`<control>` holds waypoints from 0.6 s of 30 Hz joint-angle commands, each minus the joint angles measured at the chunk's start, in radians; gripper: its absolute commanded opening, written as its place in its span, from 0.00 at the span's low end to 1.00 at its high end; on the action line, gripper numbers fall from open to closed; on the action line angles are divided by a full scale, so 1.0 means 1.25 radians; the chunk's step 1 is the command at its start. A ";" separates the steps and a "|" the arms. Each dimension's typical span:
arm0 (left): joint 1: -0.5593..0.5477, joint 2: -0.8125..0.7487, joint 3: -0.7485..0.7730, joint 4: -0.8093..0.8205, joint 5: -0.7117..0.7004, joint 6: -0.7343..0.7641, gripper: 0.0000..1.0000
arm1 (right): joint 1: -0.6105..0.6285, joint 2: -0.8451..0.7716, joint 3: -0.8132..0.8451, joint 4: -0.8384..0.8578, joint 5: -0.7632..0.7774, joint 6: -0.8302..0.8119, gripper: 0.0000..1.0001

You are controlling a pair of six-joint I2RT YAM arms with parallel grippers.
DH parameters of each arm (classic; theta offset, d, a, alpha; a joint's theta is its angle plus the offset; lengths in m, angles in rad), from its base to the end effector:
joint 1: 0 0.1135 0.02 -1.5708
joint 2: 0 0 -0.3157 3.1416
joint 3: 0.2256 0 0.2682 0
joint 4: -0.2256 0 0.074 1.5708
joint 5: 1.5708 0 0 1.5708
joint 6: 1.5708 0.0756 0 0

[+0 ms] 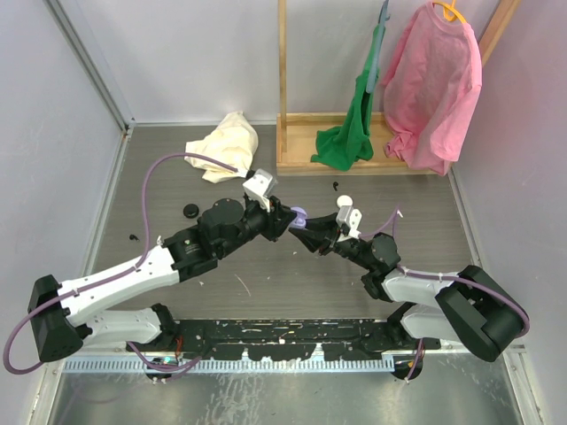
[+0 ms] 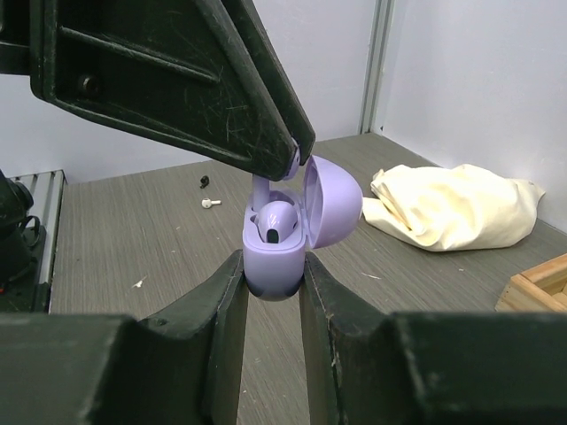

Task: Insert the wireless bluetooth earbuds into the charging case
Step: Place the earbud in the charging case.

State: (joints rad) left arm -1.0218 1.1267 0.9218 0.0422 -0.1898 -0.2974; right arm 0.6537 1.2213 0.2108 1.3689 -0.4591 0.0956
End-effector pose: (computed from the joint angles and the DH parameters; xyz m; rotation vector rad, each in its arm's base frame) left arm 0.1681 -0.2474 0.3801 0.4999 1.7285 -0.7984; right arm 0.1657 0.1691 0.2703 -0.7416 1.0744 0.9221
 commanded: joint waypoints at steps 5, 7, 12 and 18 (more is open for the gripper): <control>-0.007 0.003 0.059 -0.022 0.015 0.007 0.28 | 0.005 -0.017 0.025 0.063 -0.002 -0.001 0.01; -0.007 0.011 0.068 -0.032 0.017 0.000 0.28 | 0.005 -0.013 0.027 0.067 -0.003 0.002 0.01; -0.007 0.000 0.077 -0.052 0.007 -0.017 0.33 | 0.005 -0.008 0.022 0.079 -0.002 0.005 0.01; -0.006 -0.037 0.090 -0.099 0.010 -0.020 0.46 | 0.005 -0.003 0.020 0.080 -0.007 0.006 0.01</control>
State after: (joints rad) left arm -1.0264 1.1378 0.9707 -0.0586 -0.1764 -0.3115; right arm 0.6537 1.2213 0.2104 1.3838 -0.4595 0.1040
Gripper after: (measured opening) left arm 0.418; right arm 0.325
